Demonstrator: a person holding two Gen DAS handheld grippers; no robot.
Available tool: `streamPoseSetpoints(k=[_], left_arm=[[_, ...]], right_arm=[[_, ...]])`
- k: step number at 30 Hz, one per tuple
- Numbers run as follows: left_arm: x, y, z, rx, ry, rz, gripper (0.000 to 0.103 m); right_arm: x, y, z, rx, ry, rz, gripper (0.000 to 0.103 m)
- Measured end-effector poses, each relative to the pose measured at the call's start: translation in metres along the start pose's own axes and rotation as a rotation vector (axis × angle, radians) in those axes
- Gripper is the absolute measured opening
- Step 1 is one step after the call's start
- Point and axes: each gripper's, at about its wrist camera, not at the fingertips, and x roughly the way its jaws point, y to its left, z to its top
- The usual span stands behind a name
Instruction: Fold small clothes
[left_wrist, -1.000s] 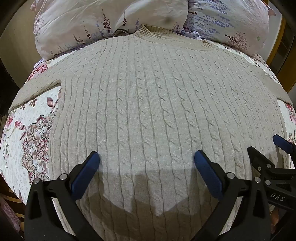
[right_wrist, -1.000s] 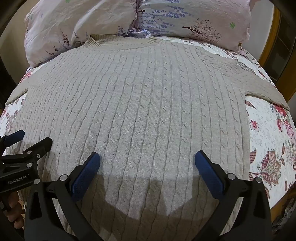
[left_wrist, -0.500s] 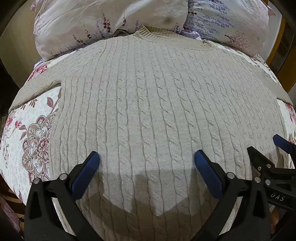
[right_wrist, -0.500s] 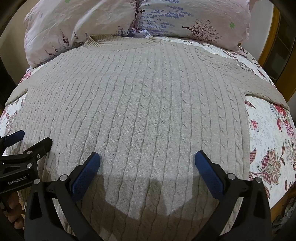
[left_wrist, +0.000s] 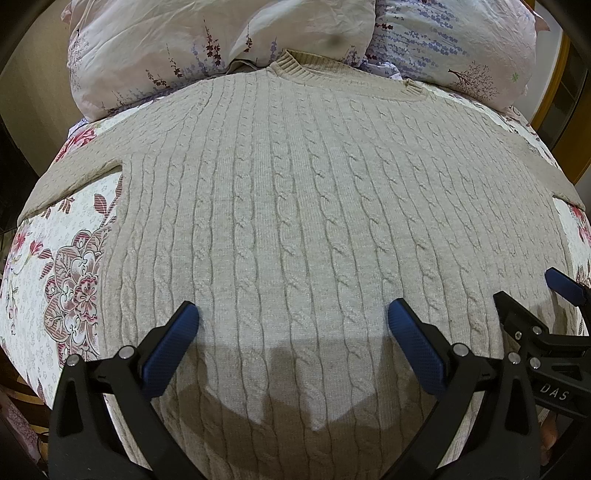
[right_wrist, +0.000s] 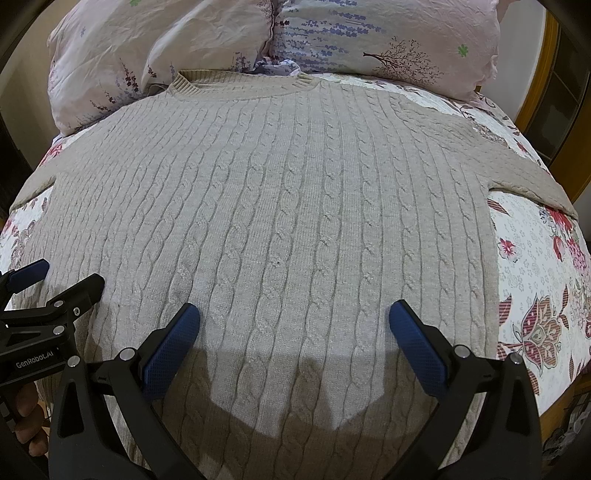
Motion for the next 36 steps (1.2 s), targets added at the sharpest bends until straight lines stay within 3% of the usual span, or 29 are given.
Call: streamPoseSetpoints(k=[36], left_arm=[[-0.0001, 0.0000, 0.0000, 0.000, -0.002, 0.000, 0.101]], right_arm=[[0.0006, 0.0000, 0.0010, -0.009, -0.001, 0.003, 0.102]])
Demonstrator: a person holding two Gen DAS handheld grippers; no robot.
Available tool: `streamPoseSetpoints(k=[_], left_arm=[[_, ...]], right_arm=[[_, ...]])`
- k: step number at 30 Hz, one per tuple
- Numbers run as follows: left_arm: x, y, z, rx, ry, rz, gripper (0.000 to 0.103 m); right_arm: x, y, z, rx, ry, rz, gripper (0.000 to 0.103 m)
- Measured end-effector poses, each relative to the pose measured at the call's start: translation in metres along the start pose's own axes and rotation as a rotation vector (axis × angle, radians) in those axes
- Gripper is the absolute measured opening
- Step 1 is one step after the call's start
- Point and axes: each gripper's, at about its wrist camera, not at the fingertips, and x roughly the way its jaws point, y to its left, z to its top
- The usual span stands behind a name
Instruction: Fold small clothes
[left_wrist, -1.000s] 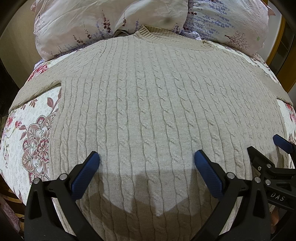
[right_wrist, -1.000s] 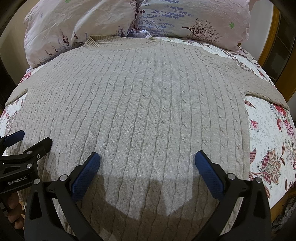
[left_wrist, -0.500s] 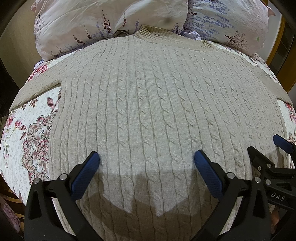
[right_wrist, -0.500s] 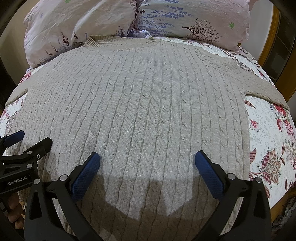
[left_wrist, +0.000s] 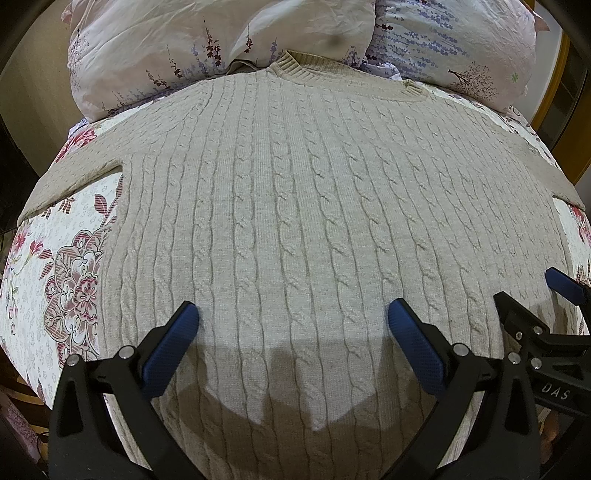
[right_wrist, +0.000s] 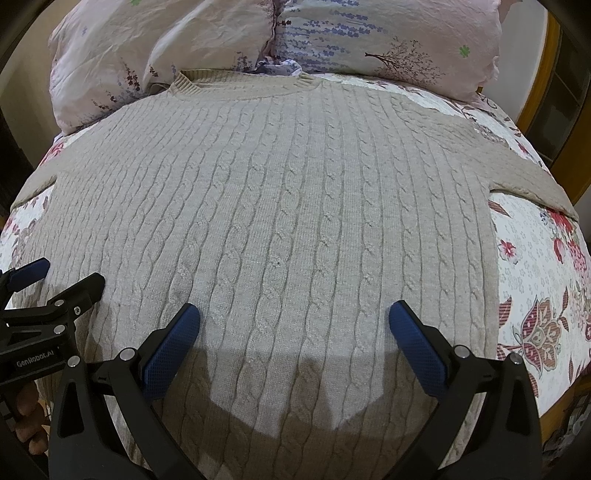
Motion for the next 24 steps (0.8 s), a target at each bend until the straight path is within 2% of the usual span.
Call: streamPoseSetpoints(k=[7, 9, 11, 13, 14, 16, 17, 18, 21, 24], left_arm=[[0.000, -0.003, 0.003, 0.000, 0.009, -0.001, 0.101], [-0.001, -0.003, 0.006, 0.004, 0.021, -0.006, 0.101], [0.000, 0.001, 0.008, 0.003, 0.041, -0.024, 0.101], [-0.001, 0.013, 0.012, -0.035, 0.043, -0.078, 0.101], [-0.003, 0.020, 0.014, -0.069, 0.037, -0.114, 0.101], [-0.007, 0.038, 0.018, -0.157, 0.017, -0.194, 0.101], [-0.009, 0.052, 0.021, -0.225, -0.001, -0.230, 0.101], [-0.010, 0.061, 0.024, -0.267, -0.015, -0.235, 0.101], [-0.014, 0.086, 0.033, -0.337, -0.061, -0.174, 0.101], [-0.017, 0.103, 0.040, -0.373, -0.088, -0.089, 0.101]], right_arm=[[-0.001, 0.000, 0.000, -0.039, -0.010, 0.025, 0.102], [-0.001, -0.007, 0.005, -0.067, 0.014, 0.080, 0.102], [-0.006, -0.035, 0.017, 0.010, -0.003, 0.120, 0.102], [-0.015, -0.082, 0.033, 0.146, -0.068, 0.120, 0.102], [-0.019, -0.122, 0.044, 0.255, -0.107, 0.110, 0.100], [-0.021, -0.188, 0.057, 0.431, -0.144, 0.090, 0.088], [-0.021, -0.233, 0.061, 0.554, -0.160, 0.080, 0.086], [-0.019, -0.270, 0.063, 0.660, -0.173, 0.075, 0.084], [-0.012, -0.375, 0.057, 0.956, -0.209, 0.041, 0.076], [0.001, -0.426, 0.054, 1.074, -0.193, -0.005, 0.069]])
